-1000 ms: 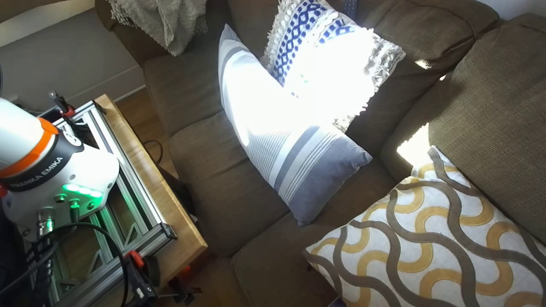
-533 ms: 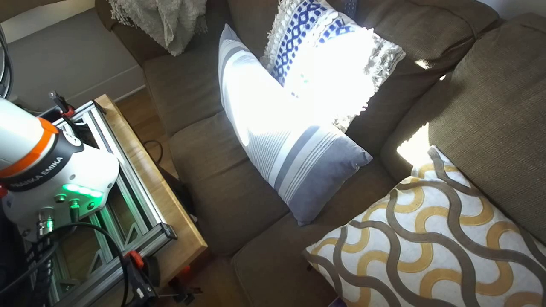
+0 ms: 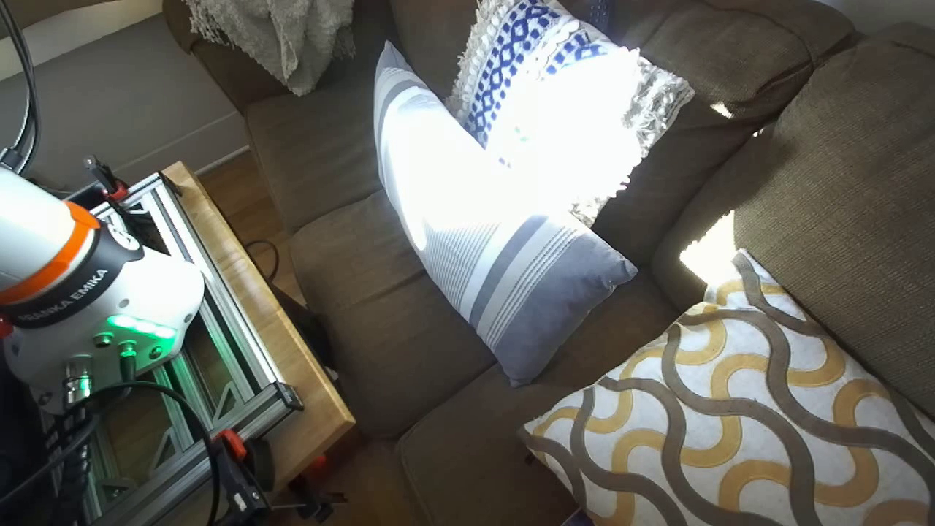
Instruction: Remove the black remote from behind the white and blue pillow and put it on the backrest of the couch
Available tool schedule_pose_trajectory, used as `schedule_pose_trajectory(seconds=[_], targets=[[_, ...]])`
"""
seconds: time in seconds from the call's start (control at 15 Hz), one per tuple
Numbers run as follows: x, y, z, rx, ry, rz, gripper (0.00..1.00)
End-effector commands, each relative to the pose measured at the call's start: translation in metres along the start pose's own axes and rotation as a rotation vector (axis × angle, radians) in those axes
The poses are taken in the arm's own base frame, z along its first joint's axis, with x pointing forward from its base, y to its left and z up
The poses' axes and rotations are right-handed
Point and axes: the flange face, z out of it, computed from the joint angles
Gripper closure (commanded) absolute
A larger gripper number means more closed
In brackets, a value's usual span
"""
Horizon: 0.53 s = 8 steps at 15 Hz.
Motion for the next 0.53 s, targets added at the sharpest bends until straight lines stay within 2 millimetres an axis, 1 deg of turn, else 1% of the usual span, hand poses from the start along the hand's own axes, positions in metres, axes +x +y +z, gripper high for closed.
schedule_pose_trajectory(seconds=[0.0, 0.13, 0.47], targets=[[0.021, -0.005, 0.011, 0.009, 0.076, 0.026, 0.0], [0.027, -0.011, 0.017, 0.013, 0.092, 0.019, 0.0], [0.03, -0.016, 0.041, 0.017, 0.064, 0.018, 0.0]])
